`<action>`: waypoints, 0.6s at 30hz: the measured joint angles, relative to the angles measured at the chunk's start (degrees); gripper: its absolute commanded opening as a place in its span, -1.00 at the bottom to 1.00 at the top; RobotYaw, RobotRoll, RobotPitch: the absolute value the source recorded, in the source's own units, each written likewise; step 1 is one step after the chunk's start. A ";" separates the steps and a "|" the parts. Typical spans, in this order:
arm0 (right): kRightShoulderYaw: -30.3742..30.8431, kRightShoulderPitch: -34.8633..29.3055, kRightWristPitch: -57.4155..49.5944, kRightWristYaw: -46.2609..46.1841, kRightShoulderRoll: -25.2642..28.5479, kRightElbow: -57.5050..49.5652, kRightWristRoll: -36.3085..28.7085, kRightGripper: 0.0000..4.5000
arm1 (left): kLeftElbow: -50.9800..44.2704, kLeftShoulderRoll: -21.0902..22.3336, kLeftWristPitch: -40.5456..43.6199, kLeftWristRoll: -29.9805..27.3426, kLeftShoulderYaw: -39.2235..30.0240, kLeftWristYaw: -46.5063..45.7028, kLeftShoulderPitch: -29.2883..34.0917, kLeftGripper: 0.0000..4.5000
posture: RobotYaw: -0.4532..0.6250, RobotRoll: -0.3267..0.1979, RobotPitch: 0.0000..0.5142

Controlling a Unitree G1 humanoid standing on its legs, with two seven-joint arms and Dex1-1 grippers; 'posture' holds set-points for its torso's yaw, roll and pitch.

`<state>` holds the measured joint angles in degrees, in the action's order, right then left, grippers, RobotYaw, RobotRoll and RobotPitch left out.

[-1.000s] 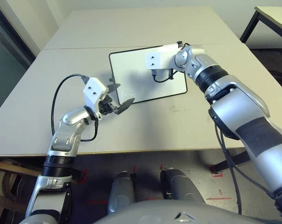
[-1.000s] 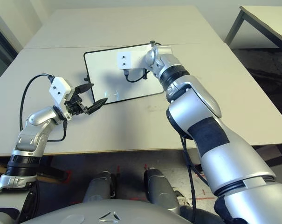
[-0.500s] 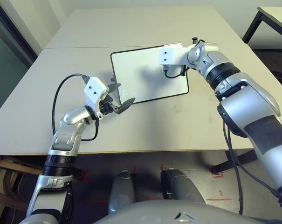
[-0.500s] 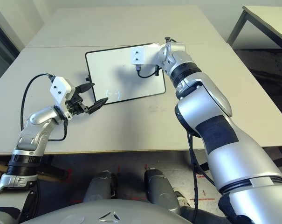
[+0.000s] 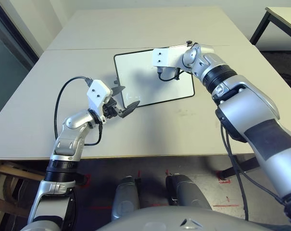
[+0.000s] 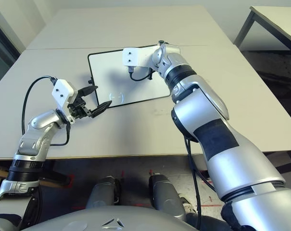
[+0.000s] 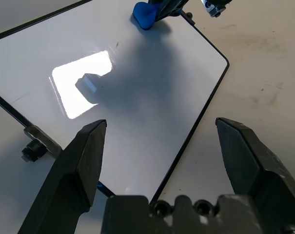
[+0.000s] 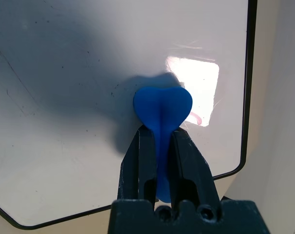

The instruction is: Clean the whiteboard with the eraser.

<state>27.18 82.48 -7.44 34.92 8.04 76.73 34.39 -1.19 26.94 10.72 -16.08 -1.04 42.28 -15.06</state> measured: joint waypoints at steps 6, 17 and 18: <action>0.80 0.01 -0.36 -0.59 0.45 0.22 0.70 -0.95 | -0.17 -0.49 0.00 0.02 0.01 -0.20 0.37 1.00 | -0.13 0.25 -0.79; 1.20 -0.25 -1.72 -2.32 3.22 0.67 1.69 -0.95 | -0.21 -0.71 0.00 0.06 0.01 -0.21 0.47 1.00 | -0.15 0.25 -0.77; 1.13 -0.25 -1.90 -2.42 3.50 0.71 1.66 -0.95 | -0.21 -0.75 0.00 0.06 0.01 -0.20 0.47 1.00 | -0.15 0.25 -0.77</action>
<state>28.30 82.23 -9.33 32.50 11.55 77.44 36.05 -1.40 26.19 10.72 -16.02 -1.03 42.08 -14.59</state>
